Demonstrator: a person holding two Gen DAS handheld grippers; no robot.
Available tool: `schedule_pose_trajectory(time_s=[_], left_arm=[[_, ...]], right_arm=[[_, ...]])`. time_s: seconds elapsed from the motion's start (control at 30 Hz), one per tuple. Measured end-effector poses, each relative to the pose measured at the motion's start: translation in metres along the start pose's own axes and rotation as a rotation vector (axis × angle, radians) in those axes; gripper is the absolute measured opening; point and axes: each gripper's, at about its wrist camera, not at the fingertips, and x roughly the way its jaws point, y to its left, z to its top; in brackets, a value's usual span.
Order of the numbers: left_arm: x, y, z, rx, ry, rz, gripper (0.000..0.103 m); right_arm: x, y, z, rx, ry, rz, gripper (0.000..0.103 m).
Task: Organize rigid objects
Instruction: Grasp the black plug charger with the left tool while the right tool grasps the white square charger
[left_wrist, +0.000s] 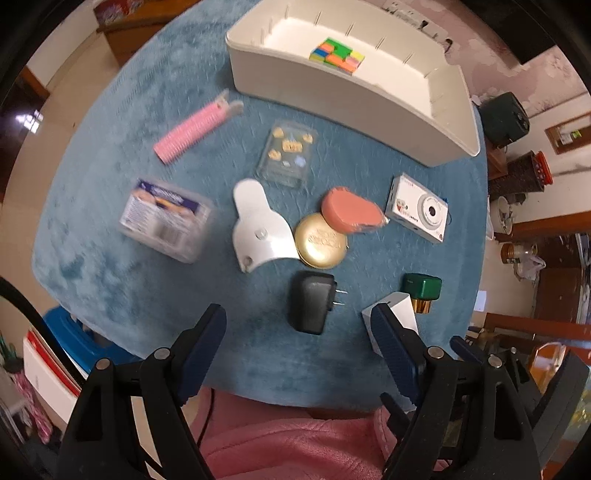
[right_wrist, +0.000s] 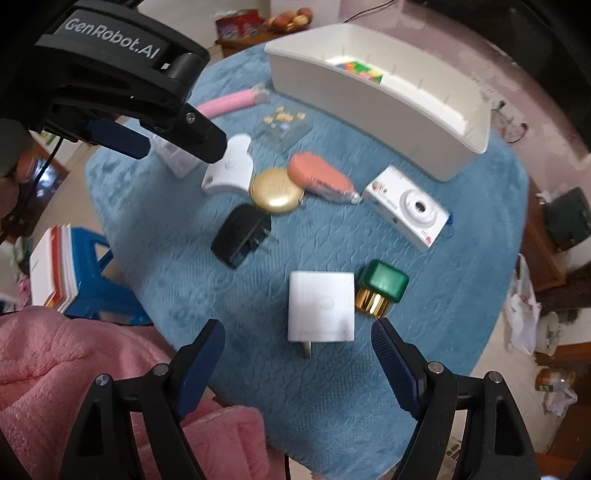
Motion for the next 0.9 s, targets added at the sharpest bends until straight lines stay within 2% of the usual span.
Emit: schedule_pose_trajectory(time_s=[0.23, 0.47, 0.67, 0.9], left_arm=[[0.034, -0.008, -0.006, -0.064, 0.068, 0.014, 0.083], [0.068, -0.012, -0.001, -0.101, 0.122, 0.035, 0.083], [0.087, -0.018, 0.005, -0.117, 0.137, 0.048, 0.083], [0.105, -0.026, 0.009, -0.116, 0.162, 0.095, 0.08]], right_arm=[[0.021, -0.013, -0.014, -0.03, 0.08, 0.078, 0.082], [0.035, -0.018, -0.019, -0.067, 0.104, 0.098, 0.082], [0.042, -0.022, -0.015, -0.07, 0.104, 0.142, 0.082], [0.052, -0.033, -0.008, -0.027, 0.132, 0.226, 0.071]])
